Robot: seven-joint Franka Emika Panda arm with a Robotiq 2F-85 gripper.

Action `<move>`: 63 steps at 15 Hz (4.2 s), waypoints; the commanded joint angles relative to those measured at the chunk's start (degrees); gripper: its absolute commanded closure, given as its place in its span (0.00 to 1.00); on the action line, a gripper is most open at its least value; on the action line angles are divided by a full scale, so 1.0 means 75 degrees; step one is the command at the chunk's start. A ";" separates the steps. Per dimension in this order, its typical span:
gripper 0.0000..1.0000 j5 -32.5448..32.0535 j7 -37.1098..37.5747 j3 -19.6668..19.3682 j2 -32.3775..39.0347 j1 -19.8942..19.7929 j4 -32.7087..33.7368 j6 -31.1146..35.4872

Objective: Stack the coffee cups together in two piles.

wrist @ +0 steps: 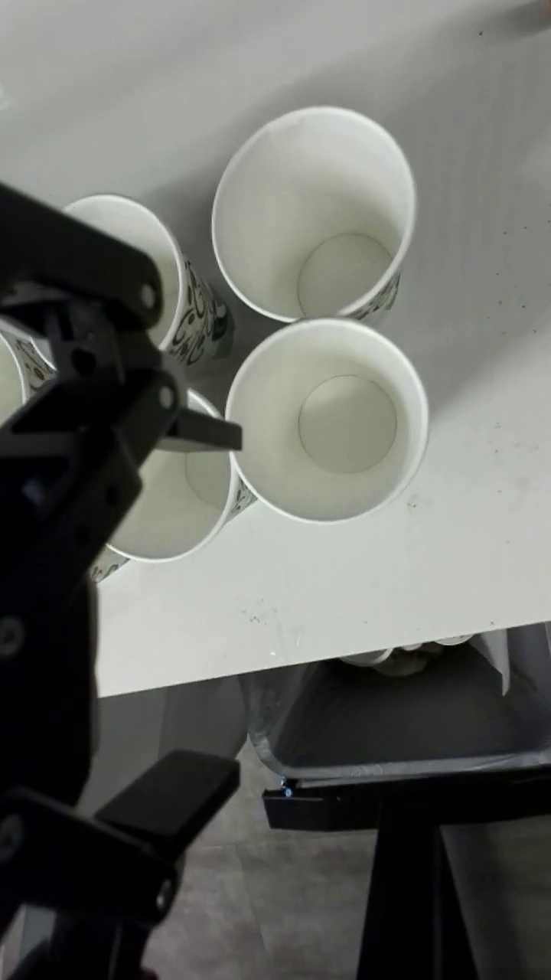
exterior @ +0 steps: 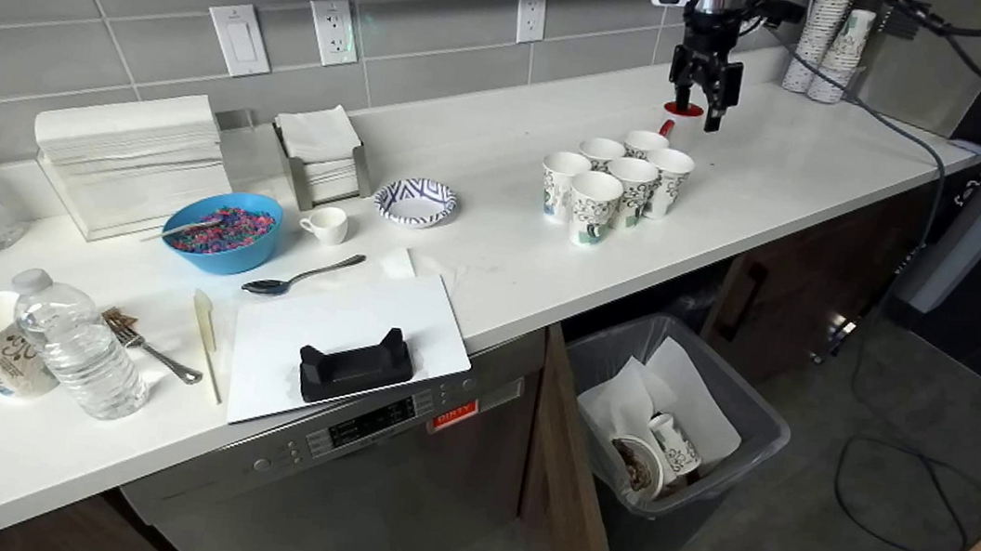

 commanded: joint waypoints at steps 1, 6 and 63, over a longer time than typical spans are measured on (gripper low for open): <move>0.00 -0.0258 -0.0685 -0.0006 0.0810 -0.0019 0.1157 -0.0532; 0.00 -0.0103 -0.0345 -0.0006 0.0364 -0.0004 0.0446 -0.0139; 0.99 0.0532 -0.0572 -0.0150 0.2361 -0.0551 0.2037 0.1884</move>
